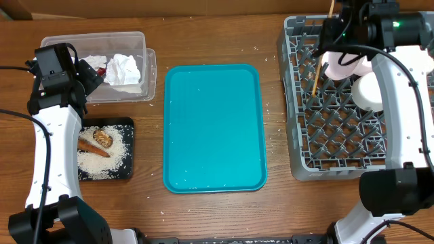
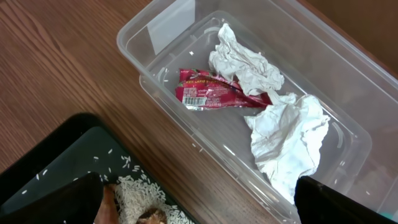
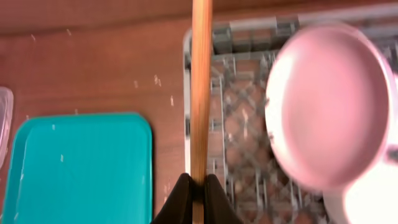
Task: Sort waste into correct bins and load items into the dishwasher
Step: 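Lift the wooden stick and carry it to the rack, then lower the wooden stick into the rack and release it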
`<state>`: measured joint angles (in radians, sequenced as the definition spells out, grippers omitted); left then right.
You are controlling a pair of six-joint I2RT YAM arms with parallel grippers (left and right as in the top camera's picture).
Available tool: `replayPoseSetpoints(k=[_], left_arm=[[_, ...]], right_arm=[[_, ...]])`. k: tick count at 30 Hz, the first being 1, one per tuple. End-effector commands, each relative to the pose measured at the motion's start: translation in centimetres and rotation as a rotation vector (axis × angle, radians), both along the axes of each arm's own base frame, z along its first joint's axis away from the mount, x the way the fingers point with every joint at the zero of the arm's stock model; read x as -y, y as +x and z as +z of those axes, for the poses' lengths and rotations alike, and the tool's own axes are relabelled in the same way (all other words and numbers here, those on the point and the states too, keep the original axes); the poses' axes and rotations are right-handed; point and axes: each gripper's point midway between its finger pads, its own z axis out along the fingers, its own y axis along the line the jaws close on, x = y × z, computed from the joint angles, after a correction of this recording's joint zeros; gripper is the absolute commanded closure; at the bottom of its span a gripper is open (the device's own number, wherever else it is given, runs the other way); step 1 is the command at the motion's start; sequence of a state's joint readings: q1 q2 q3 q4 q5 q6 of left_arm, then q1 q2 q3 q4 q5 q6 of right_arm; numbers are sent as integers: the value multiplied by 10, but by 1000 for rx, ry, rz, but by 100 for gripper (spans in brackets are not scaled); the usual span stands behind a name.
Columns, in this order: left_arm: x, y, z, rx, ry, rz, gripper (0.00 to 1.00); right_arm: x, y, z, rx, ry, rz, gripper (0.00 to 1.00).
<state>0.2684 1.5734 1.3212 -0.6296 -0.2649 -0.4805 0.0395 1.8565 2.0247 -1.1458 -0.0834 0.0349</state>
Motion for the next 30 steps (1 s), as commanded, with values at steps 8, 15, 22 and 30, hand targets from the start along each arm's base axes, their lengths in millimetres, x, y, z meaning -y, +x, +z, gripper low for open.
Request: replayPoseSetpoints(k=[8,15,22,30], left_arm=[[0,2,-1,6,-10,12,0],[0,2,-1,6,-10,12,0],[0,2,-1,6,-10,12,0],[0,2,-1,6,-10,12,0]], right_arm=[[2,36,-49,61,-36,23,96],[1,48,-90,14,-37,24,94],[1,50,-109,-23,-39,24,59],[2,35,-67,-7,18,-51,35]])
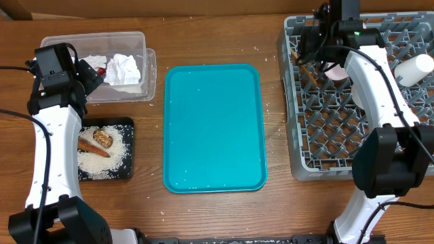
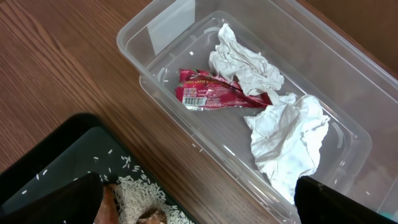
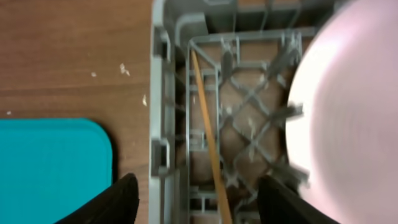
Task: Sort waste into correct bins and load items into the dishwasher
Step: 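Lower the wooden stick into the rack and release it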
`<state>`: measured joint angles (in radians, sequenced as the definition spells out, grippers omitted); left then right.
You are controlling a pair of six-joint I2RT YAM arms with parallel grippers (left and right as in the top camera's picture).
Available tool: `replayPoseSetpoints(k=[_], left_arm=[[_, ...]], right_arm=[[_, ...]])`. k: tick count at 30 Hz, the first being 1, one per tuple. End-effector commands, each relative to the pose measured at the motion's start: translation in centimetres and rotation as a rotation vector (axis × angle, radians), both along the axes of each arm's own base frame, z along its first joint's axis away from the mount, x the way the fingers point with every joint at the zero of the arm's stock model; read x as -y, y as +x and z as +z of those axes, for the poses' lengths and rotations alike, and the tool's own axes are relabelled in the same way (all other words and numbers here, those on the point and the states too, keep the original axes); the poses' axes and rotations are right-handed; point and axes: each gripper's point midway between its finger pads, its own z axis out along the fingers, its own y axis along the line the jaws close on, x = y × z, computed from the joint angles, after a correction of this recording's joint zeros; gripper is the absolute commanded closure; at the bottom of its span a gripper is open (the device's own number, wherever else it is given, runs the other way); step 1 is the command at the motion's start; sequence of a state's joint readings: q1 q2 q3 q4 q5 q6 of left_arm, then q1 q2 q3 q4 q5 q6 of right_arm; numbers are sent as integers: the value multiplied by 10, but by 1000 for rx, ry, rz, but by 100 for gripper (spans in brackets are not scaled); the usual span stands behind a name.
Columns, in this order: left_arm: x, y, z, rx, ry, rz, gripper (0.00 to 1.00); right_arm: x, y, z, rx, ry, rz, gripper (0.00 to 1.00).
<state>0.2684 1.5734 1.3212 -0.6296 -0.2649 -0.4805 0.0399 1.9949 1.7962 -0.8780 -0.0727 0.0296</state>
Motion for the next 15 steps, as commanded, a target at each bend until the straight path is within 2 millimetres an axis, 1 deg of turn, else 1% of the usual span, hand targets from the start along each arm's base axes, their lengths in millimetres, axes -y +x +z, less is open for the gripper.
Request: replayPoseSetpoints(k=[1,2,3,5,7,9,12,15], left_arm=[[0,2,-1,6,-10,12,0],[0,2,-1,6,-10,12,0],[0,2,-1,6,-10,12,0],[0,2,-1,6,-10,12,0],[0,2,-1,6,-10,12,0],[0,2,-1,6,-10,12,0],[0,2,-1,6,-10,12,0],[0,2,-1,6,-10,12,0]], right_arm=[[2,-5,58,94,41,-64,34],[2,-10,67,99,46,-70,34],[3,-18,78,103,54,-83,30],[4,-38,97,102,72,-120,28],[5,-56,111,93,84,-139,27],[6,-69,120,90,90,-148,25],[6,-73,124,92,88,-149,25],[14,-67,110,70,46,-177,25]])
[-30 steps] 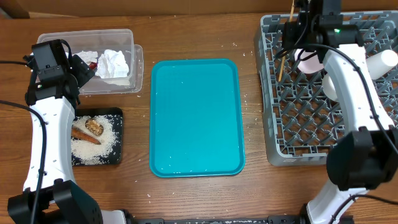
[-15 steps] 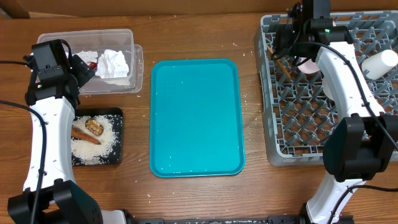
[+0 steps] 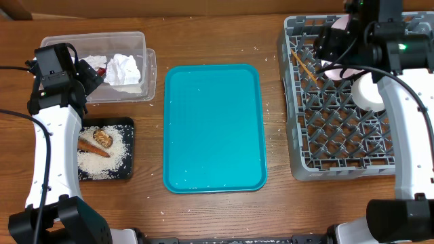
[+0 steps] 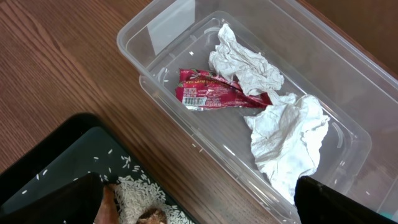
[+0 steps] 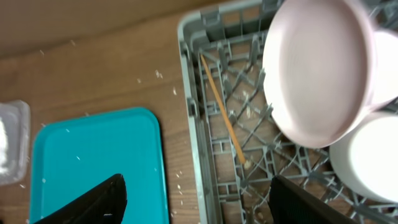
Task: Sort waste into correct bins and load items into the dishwasher
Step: 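Lower the wooden stick into the rack and release it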
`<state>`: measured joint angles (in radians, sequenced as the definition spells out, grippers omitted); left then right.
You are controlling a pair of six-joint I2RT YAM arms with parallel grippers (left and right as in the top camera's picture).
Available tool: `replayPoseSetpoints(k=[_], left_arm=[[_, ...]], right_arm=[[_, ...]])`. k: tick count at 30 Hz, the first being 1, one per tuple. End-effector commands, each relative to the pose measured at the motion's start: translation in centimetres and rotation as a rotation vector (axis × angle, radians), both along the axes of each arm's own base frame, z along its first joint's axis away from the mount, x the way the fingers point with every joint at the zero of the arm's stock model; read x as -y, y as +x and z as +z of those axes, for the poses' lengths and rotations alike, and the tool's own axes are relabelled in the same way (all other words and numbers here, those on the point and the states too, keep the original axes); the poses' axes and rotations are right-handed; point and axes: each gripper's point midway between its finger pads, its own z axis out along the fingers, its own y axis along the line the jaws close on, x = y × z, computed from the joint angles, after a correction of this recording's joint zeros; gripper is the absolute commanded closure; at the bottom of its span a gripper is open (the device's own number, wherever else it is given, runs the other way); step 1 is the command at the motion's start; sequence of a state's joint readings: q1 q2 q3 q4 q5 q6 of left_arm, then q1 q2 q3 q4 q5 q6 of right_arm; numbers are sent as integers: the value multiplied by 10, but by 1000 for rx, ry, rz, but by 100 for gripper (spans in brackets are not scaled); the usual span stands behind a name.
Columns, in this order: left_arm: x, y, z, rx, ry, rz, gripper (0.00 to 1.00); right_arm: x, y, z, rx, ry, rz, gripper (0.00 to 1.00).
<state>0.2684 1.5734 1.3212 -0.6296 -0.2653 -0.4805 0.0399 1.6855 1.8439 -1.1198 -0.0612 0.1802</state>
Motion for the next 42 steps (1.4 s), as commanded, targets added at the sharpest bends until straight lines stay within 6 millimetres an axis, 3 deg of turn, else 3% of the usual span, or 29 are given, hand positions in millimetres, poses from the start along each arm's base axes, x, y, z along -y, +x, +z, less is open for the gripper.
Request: replayPoseSetpoints(k=[1,8,18,24,34,38,42], left_arm=[[0,2,-1,6,-10,12,0],[0,2,-1,6,-10,12,0],[0,2,-1,6,-10,12,0],[0,2,-1,6,-10,12,0],[0,2,-1,6,-10,12,0],[0,2,-1,6,-10,12,0],[0,2,-1,6,-10,12,0]], right_arm=[[10,10,-24,-48,-37,-52,25],[10,27,-100,-201,-48,-50,25],[6,39,-165,-321,-39,-38,25],[-7,37,-174,-351,29,0,25],[-19,32,-172,-373,92,33,29],[-27,30,-167,-375,133,54,29],[-31,28,-149,-372,153,66,29]])
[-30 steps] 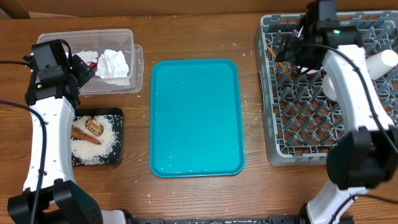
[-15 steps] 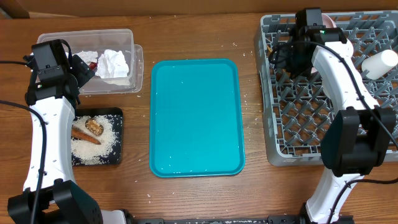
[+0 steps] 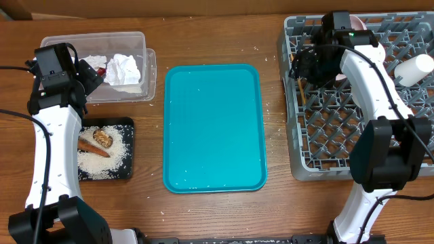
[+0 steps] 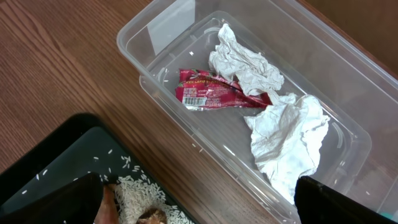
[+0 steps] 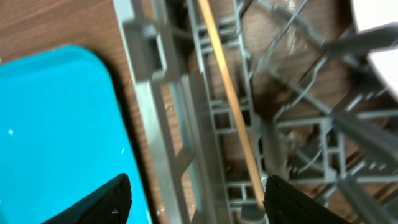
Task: Sort waste into correct bins and load items into the dishwasher
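Observation:
A wooden chopstick [image 5: 229,102] lies loose in the back left corner of the grey dishwasher rack [image 3: 339,152]. My right gripper [image 5: 194,205] is open and empty, low over the rack's left wall [image 5: 158,118], beside the chopstick. The edge of a pink bowl [image 5: 380,22] shows in the rack. My left gripper [image 4: 198,208] hangs open and empty between the clear bin [image 4: 186,37] and the black tray [image 4: 74,155]. The bin holds crumpled tissues [image 4: 283,134] and a red wrapper [image 4: 214,96].
The teal tray [image 3: 213,127] lies bare in the middle. The black tray [image 3: 105,149] at the left holds rice and food scraps. A white cup-like item [image 3: 415,68] lies at the rack's right side. My right arm crosses the rack's back half.
My right gripper, still open, has moved from higher above the rack's back left to close over the rack's left wall. The chopstick stays in the rack. The left arm is unchanged.
My right gripper first held the chopstick upright over the rack. A second later it was open and the chopstick lay in the rack's back left corner. It then stood higher, and now sits low by the rack wall. My left gripper stayed open over the bins throughout.

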`<state>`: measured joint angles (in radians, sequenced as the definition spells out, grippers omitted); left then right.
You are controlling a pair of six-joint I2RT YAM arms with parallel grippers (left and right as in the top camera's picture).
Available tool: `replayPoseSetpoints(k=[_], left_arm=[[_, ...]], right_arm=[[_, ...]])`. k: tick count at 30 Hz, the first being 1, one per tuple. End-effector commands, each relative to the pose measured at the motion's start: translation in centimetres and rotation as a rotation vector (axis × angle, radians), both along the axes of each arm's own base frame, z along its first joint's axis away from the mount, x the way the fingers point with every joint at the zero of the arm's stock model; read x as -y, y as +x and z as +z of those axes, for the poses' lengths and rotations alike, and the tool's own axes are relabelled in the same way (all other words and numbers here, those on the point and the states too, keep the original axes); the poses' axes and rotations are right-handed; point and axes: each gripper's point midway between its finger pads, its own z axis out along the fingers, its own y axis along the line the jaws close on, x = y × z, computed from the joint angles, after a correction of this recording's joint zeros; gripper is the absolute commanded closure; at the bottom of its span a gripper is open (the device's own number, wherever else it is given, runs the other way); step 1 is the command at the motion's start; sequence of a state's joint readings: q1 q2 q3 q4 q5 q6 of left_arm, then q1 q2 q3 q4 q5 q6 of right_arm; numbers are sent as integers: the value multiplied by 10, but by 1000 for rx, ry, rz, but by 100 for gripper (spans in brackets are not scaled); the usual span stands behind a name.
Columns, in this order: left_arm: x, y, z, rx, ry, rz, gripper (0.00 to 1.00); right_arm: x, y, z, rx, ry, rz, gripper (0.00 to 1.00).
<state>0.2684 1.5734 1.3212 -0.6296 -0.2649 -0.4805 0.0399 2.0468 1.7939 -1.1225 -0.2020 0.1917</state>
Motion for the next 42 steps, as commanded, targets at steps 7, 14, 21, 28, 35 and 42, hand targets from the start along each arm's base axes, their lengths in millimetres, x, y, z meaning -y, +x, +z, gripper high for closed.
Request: replayPoseSetpoints(k=[7,14,21,28,35,42], left_arm=[[0,2,-1,6,-10,12,0],[0,2,-1,6,-10,12,0],[0,2,-1,6,-10,12,0],[0,2,-1,6,-10,12,0],[0,2,-1,6,-10,12,0],[0,2,-1,6,-10,12,0]], right_arm=[[-2,-1,78,121,25,1,29],[1,-57,131,118,17,-15,30],[2,-128,145,-23,-55,10,28],[-22,-176,133,-114,-66,104,0],[-34,-228,99,-234,-111,86,0],[-41,-249,70,-351,-114,78,0]])
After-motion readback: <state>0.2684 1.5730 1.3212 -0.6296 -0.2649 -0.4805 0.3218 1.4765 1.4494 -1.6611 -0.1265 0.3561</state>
